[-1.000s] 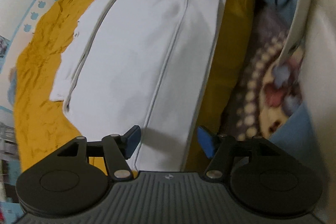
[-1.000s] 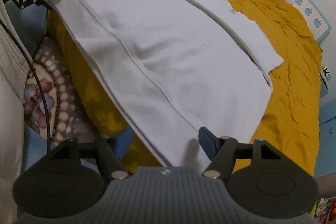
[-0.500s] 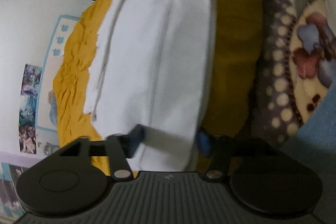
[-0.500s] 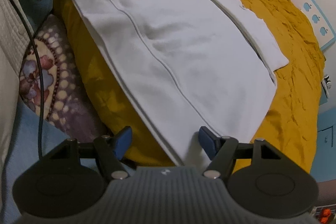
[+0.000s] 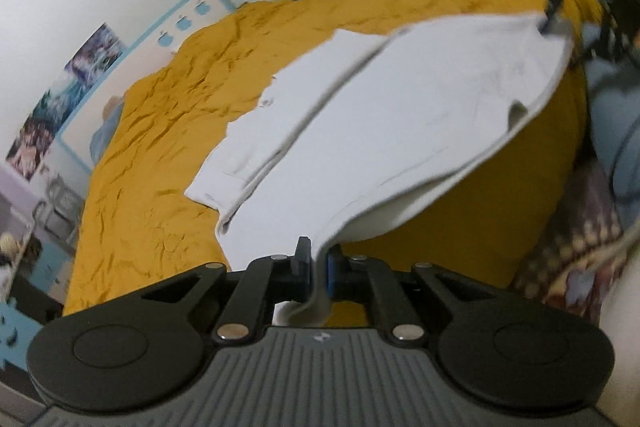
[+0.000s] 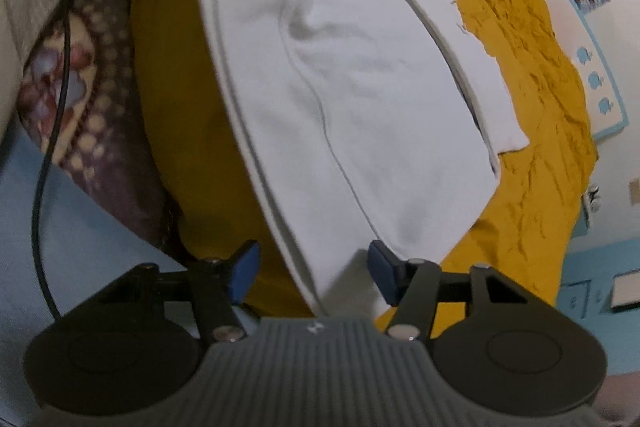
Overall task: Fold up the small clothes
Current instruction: 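Grasp the sweatshirt side edge with the left gripper while the right gripper grasps beside it, then lift the gripped edge with both grippers, fold it over the body, then open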
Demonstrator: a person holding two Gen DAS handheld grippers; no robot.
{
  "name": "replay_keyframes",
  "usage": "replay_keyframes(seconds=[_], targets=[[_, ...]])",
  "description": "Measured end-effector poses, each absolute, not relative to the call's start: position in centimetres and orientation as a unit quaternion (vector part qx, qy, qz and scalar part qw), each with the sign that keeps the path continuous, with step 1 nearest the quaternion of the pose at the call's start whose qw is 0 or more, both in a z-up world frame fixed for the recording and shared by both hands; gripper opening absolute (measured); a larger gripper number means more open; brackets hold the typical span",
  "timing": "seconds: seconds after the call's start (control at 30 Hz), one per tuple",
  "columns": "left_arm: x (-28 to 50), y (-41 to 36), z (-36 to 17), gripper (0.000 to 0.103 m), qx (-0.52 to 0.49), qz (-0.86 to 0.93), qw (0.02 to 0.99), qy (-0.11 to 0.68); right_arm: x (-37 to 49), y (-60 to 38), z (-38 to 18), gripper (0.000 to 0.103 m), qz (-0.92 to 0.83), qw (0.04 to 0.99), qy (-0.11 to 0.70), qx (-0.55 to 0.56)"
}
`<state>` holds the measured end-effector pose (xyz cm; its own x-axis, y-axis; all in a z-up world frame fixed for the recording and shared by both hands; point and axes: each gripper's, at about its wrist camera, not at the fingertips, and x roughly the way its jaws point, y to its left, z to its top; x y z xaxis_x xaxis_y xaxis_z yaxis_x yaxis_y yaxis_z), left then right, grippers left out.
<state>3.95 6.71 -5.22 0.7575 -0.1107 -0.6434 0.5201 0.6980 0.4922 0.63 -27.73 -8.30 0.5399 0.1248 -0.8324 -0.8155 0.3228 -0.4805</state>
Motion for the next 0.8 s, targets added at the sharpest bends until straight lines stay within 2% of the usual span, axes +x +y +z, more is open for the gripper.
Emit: replay_keyframes(seconds=[0.03, 0.07, 0.1, 0.13, 0.17, 0.5, 0.8], targets=[[4.0, 6.7, -4.8, 0.007, 0.338, -0.180, 0.875, 0.297, 0.6, -27.8, -8.3, 0.042, 0.317, 0.732, 0.353, -0.489], [4.3, 6.6, -4.6, 0.007, 0.334, -0.179, 0.877, 0.297, 0.7, -27.9, -8.1, 0.033, 0.315, 0.732, 0.352, -0.491], [4.4, 6.6, -4.3, 0.007, 0.329, -0.177, 0.879, 0.297, 0.7, -27.9, -7.8, 0.022, 0.315, 0.733, 0.353, -0.489], [4.5, 6.7, -4.0, 0.007, 0.323, -0.176, 0.881, 0.298, 0.7, -28.0, -7.6, 0.015, 0.314, 0.734, 0.352, -0.488], [4.6, 6.8, -3.8, 0.007, 0.317, -0.174, 0.883, 0.299, 0.7, -28.1, -7.2, 0.001, 0.311, 0.737, 0.349, -0.488], [7.4, 8.7, 0.5, 0.007, 0.247, -0.133, 0.918, 0.281, 2.5, -29.3, 1.3, 0.000, 0.234, 0.822, 0.267, -0.445], [15.2, 9.1, 5.3, 0.007, 0.238, -0.083, 0.942, 0.219, 11.2, -28.9, 8.6, 0.000, 0.165, 0.877, 0.190, -0.409]])
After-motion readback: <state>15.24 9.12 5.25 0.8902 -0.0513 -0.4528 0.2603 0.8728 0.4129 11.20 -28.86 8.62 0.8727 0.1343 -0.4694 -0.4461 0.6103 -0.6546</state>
